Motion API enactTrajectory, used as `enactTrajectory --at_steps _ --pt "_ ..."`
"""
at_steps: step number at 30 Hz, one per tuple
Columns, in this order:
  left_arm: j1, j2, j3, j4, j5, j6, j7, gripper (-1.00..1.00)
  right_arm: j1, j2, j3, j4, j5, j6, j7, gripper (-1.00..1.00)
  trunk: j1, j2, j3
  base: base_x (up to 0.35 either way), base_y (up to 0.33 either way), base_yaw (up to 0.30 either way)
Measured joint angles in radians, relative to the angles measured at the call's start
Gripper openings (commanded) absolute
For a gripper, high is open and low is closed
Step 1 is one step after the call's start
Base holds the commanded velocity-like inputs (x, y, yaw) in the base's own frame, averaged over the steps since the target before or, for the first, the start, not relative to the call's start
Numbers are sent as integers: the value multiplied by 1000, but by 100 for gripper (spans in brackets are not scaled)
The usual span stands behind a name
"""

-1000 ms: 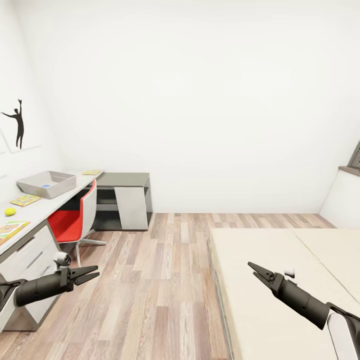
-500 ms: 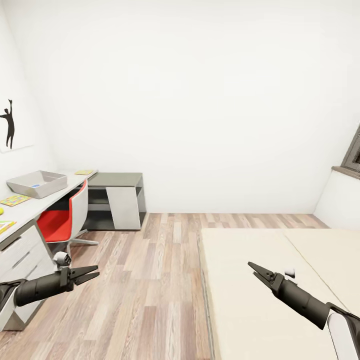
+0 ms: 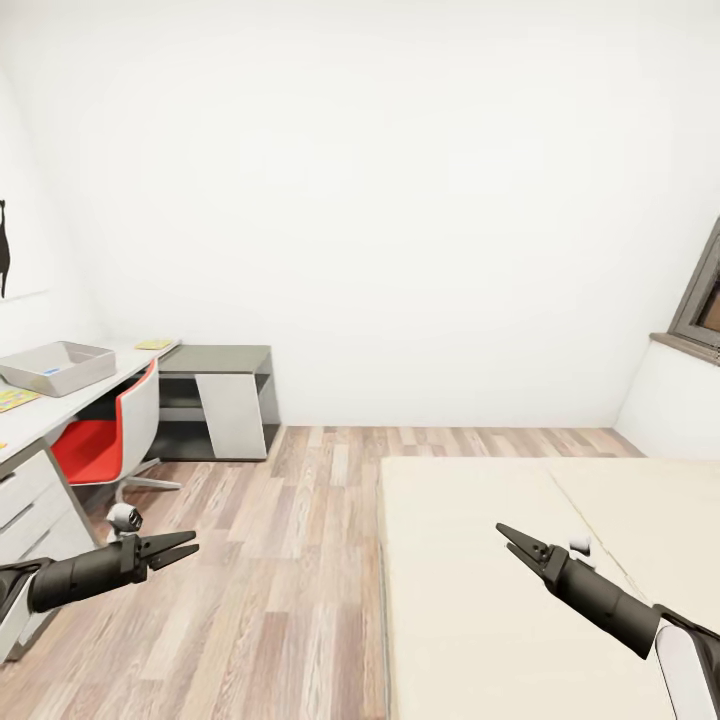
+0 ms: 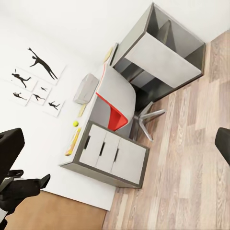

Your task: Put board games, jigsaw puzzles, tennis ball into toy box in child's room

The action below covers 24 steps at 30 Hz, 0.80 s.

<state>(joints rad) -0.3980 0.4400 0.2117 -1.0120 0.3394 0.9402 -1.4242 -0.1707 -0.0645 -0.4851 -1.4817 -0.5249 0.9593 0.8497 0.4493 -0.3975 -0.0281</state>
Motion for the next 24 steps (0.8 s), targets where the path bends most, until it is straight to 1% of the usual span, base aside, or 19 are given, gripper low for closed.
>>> enactTrajectory --at_steps 24 --pt "0 0 0 0 0 -1 0 100 0 0 0 0 0 0 0 100 0 0 0 0 -294 0"
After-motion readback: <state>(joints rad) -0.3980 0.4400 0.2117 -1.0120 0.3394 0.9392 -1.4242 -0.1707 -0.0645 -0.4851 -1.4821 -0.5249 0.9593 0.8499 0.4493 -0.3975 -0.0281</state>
